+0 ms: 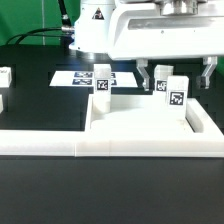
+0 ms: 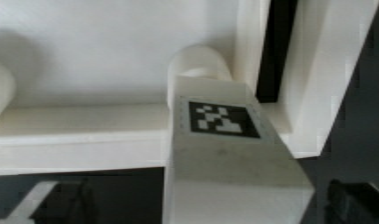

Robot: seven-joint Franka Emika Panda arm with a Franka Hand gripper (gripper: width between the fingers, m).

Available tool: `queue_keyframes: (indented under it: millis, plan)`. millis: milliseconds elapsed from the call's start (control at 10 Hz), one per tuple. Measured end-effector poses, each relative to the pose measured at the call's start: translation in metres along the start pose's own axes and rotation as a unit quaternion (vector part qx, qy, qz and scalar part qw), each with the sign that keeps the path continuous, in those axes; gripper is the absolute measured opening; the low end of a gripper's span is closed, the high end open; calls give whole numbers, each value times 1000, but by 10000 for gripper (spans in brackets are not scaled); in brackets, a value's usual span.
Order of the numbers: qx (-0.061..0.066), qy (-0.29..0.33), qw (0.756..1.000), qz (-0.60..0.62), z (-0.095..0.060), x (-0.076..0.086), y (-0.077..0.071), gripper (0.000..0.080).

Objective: Assemble square table

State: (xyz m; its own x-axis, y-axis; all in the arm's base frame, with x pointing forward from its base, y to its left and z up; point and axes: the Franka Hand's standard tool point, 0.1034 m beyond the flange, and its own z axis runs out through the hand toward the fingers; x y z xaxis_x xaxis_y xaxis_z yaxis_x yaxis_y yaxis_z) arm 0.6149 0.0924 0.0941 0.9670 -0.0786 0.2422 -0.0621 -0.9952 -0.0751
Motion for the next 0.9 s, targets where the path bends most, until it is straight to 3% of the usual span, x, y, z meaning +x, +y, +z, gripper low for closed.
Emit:
queue_keyframes:
  millis: [100, 300, 500, 900]
  plan:
    - [3, -13, 1000, 11, -2, 3, 1, 649]
    - [13, -105, 994, 30, -1, -4, 2, 649]
    - [14, -172, 984, 33, 3, -8, 6, 649]
    - [11, -166, 985, 41, 10, -3, 2, 649]
